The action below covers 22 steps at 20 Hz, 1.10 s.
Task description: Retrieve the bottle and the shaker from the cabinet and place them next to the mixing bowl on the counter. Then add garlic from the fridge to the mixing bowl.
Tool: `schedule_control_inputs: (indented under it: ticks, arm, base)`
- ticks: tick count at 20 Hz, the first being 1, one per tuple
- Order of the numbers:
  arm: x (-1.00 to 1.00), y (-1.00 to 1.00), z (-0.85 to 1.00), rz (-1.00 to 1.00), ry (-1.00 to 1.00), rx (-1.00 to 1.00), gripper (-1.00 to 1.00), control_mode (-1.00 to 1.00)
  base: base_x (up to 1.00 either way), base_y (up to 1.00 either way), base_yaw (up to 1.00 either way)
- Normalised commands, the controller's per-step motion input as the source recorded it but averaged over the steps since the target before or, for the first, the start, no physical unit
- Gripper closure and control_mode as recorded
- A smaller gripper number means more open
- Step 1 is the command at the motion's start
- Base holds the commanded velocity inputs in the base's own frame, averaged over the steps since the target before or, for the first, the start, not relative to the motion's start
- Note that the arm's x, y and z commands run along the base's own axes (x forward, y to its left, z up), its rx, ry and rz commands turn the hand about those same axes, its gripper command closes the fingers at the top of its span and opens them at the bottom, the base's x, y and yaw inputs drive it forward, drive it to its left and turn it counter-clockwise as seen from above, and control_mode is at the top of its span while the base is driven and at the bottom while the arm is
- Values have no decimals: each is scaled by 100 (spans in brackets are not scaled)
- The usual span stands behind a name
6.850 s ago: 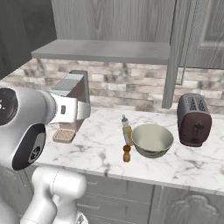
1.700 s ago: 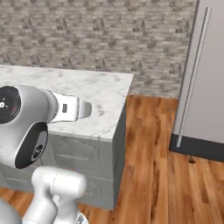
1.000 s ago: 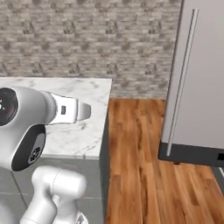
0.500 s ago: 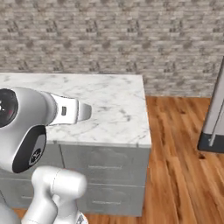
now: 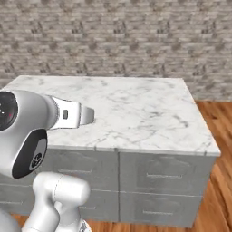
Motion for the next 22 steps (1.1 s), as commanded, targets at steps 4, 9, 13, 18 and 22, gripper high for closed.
schedule_control_inputs:
  ticks: [4, 9, 13, 18, 22]
  arm:
    - [0, 0, 0, 0, 0, 0, -100, 100]
    - [0, 0, 0, 0, 0, 0, -100, 100]
    - [0, 0, 0, 0, 0, 0, -100, 100]
    - [0, 0, 0, 0, 0, 0, -100, 100]
    - [0, 0, 0, 0, 0, 0, -100, 100]
  base:
    - [-41, 100, 10]
    - [-43, 100, 0]
    - [-23, 100, 0]
    - [-4, 100, 0]
    - [1, 100, 0]
